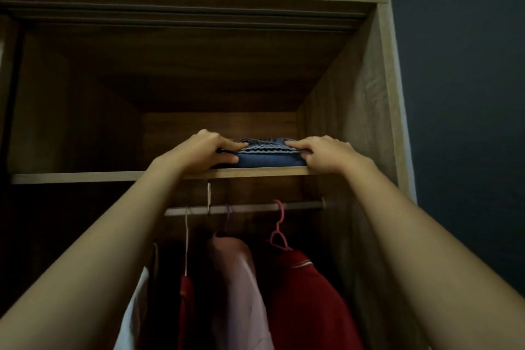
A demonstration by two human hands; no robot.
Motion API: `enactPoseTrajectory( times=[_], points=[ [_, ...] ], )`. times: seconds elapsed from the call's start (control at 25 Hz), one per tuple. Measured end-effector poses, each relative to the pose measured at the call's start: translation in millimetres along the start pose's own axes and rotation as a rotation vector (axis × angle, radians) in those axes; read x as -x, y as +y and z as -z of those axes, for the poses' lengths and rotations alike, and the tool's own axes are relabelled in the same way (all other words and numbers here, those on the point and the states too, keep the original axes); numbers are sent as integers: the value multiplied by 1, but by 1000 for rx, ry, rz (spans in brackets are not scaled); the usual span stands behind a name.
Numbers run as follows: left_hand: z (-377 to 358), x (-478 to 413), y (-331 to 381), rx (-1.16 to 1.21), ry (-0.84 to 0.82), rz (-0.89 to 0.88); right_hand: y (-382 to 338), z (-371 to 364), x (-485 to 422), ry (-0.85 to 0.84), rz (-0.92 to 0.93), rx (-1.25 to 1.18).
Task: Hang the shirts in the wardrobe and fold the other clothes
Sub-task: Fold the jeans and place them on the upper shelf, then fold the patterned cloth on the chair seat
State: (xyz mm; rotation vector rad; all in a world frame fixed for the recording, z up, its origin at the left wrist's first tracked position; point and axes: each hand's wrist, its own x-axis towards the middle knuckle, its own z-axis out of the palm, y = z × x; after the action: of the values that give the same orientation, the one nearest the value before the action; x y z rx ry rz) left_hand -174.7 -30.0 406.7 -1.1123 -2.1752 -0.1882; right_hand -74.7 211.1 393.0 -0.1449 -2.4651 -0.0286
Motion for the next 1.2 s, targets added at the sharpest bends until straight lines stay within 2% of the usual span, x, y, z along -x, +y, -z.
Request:
enactPoseTrajectory(
  times=[0.08,0.2,0.36,0.56,0.64,0.72,0.76,0.84,0.96,1.08,1.2],
  points=[
    [-4,-7,9,52,-29,21,7,1,2,-27,-37,-19],
    [-9,-5,13,99,-35,36,16,-14,8,34,4,29],
    [-12,6,20,-132,-11,59,21,-25,11,113,13,31],
    [-22,15,32,-171,27,110,20,-25,14,160,11,13],
    [-27,23,35,-72,162,152,15,-31,27,262,-11,-21],
    [-35,48,40,128,433,164,1,-46,46,415,-14,-131],
    [-40,65,43,213,546,157,-12,-58,59,495,12,-201],
    [-51,109,48,266,640,149,-48,-89,86,571,128,-334],
    [-61,185,46,186,611,223,-109,-141,125,469,329,-517],
    [-71,286,37,94,491,432,-175,-190,179,301,429,-632],
    [-92,424,48,70,341,670,-247,-243,263,78,517,-755]
  ],
)
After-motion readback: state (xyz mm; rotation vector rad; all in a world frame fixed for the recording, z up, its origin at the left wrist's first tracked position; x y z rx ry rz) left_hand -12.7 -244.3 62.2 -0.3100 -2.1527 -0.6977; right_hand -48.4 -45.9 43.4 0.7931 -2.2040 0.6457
